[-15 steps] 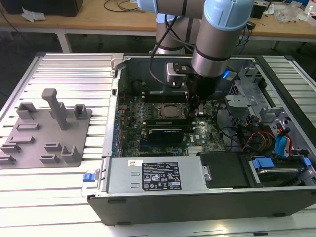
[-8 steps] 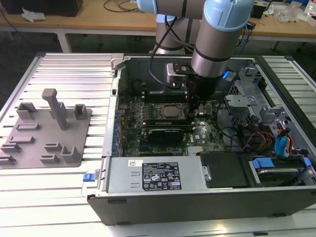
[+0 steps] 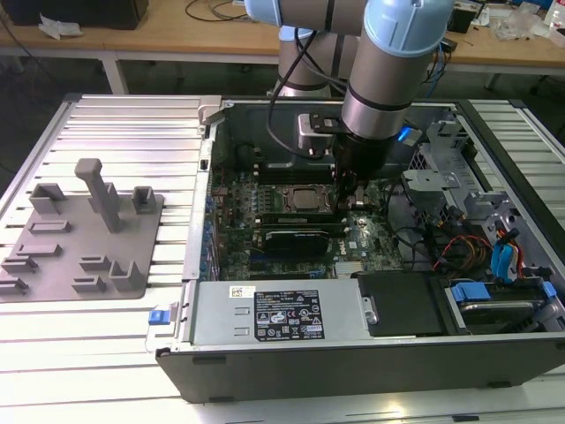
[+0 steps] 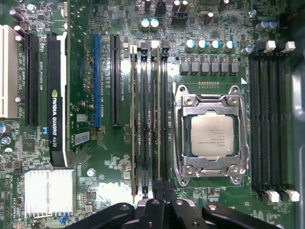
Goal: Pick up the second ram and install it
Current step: 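Press down the second ram until it locks into place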
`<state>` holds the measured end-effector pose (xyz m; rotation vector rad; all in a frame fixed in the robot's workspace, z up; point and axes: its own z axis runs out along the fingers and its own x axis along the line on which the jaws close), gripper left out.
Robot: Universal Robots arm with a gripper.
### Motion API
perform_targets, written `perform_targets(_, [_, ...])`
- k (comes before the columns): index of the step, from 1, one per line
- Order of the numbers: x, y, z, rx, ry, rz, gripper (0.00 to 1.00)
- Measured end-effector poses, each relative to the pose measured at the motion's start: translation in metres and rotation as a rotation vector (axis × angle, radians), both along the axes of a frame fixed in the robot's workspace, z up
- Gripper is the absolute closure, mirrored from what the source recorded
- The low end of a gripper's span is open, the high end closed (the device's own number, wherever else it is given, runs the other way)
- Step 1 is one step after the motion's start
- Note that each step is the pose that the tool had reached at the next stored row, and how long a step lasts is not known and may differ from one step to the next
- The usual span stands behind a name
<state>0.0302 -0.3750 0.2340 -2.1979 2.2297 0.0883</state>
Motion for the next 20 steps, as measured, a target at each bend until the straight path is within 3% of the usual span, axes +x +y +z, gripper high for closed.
perform_targets(2, [0.000,-0.0002,0.0124,-0.0014,0.0002,0.000,0.92])
perform_targets(13, [0.000,-0.0002,0.0128,-0.0014,0.0002,0.000,0.92])
perform_targets(20, [-0.013,-0.0002,0.0128,-0.0014,-0.0016,0.000,0.92])
